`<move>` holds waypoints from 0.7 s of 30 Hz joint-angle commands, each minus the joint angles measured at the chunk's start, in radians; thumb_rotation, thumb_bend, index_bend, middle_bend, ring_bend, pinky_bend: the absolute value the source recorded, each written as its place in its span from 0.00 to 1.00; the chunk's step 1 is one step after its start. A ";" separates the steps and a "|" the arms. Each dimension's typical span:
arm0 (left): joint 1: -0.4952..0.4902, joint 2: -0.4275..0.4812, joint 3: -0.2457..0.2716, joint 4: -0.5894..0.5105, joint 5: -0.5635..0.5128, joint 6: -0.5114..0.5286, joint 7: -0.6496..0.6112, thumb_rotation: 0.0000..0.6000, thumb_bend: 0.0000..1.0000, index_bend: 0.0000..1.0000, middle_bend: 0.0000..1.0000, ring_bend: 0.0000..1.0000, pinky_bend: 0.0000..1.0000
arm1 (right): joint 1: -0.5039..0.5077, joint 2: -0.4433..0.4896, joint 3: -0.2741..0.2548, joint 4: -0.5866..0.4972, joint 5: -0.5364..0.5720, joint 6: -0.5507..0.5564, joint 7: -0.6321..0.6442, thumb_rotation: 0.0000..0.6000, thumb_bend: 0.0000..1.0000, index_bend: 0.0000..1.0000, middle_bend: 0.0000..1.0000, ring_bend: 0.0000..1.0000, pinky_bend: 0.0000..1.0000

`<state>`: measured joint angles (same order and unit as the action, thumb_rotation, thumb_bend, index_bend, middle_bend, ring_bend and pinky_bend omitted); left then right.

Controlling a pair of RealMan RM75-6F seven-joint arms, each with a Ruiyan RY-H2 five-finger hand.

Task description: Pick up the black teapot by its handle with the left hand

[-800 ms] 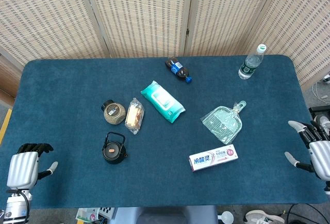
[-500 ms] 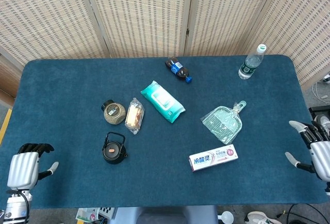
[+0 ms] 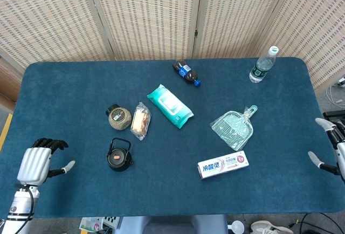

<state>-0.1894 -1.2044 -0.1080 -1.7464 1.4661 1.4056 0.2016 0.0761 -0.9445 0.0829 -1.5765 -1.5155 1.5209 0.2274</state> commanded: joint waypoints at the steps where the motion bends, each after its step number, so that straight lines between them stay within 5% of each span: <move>1: -0.077 0.039 -0.021 -0.004 -0.037 -0.126 -0.028 0.26 0.13 0.30 0.40 0.33 0.23 | 0.000 0.015 0.010 -0.020 0.013 0.000 -0.021 1.00 0.26 0.14 0.20 0.14 0.05; 3: -0.109 0.043 -0.030 0.003 -0.049 -0.175 -0.036 0.09 0.13 0.29 0.38 0.32 0.23 | 0.000 0.022 0.014 -0.032 0.018 0.001 -0.030 1.00 0.26 0.14 0.20 0.14 0.05; 6: -0.160 0.042 -0.042 0.022 -0.075 -0.249 -0.044 0.00 0.11 0.27 0.35 0.30 0.22 | 0.000 0.031 0.016 -0.045 0.024 -0.004 -0.037 1.00 0.26 0.14 0.20 0.14 0.05; 21: -0.352 -0.037 -0.075 0.180 -0.270 -0.533 -0.057 0.00 0.10 0.26 0.31 0.28 0.19 | -0.023 0.033 0.008 -0.044 0.049 -0.007 -0.043 1.00 0.26 0.14 0.20 0.14 0.05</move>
<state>-0.5309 -1.2319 -0.1800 -1.5761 1.2075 0.8836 0.1427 0.0544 -0.9111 0.0913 -1.6214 -1.4675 1.5132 0.1835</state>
